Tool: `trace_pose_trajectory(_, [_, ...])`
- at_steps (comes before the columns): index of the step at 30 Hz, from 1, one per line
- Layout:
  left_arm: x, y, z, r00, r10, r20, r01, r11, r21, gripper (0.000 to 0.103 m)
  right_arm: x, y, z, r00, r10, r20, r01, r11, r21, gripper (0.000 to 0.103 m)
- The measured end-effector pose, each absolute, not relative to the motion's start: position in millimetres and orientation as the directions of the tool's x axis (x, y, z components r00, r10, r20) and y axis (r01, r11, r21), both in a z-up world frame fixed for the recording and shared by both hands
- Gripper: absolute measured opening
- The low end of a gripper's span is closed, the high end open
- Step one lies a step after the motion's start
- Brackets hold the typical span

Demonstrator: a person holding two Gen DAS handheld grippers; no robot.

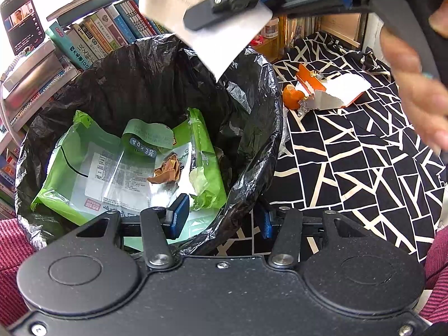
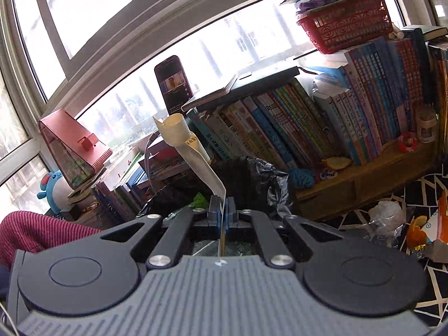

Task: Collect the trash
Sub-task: 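Carry the white paper roll into the black bag and open the right gripper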

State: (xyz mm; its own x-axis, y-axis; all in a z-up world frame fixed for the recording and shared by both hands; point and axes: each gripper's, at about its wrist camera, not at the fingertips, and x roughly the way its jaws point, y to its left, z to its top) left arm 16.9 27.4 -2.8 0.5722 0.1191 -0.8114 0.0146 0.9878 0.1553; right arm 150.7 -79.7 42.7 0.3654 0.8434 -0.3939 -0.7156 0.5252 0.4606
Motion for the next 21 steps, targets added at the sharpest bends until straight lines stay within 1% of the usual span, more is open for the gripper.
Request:
trace_pose_trajectory(5, [17,27,-3,0.573,0.119,-0.811,0.015,0.988,0.156,0.048,144,-74,33,0.338,0.838,-0.429,-0.719,0.524,0.456,0.012])
trace_pose_trajectory(6, [17,27,-3,0.573,0.119,-0.811,0.015,0.988,0.156,0.048,143,-75,32,0.336,0.837,-0.432,-0.721,0.524,0.454,0.018])
trace_pose_trajectory(7, [17,27,-3,0.573,0.119,-0.811,0.015,0.988,0.156,0.048,142,-75,32,0.337,0.836,-0.432,-0.723,0.524,0.450,0.028])
trace_pose_trajectory(8, [17,27,-3,0.573,0.119,-0.811,0.015,0.988,0.156,0.048,142,-75,33,0.338,0.837,-0.431,-0.725,0.524,0.447,0.033])
trace_pose_trajectory(10, [17,27,-3,0.573,0.119,-0.811,0.015,0.988,0.155,0.048,142,-75,33,0.341,0.838,-0.427,-0.728,0.523,0.444,0.045])
trace_pose_trajectory(11, [17,27,-3,0.573,0.119,-0.811,0.015,0.988,0.155,0.048,142,-76,34,0.342,0.837,-0.427,-0.729,0.523,0.442,0.047])
trace_pose_trajectory(13, [17,27,-3,0.573,0.119,-0.811,0.015,0.988,0.156,0.048,142,-76,34,0.345,0.837,-0.425,-0.729,0.525,0.440,0.055])
trace_pose_trajectory(17, [17,27,-3,0.573,0.119,-0.811,0.015,0.988,0.155,0.048,144,-80,35,0.367,0.833,-0.415,-0.720,0.536,0.440,0.062])
trace_pose_trajectory(21, [17,27,-3,0.573,0.118,-0.811,0.014,0.988,0.154,0.048,152,-91,37,0.428,0.815,-0.391,-0.685,0.575,0.447,0.072])
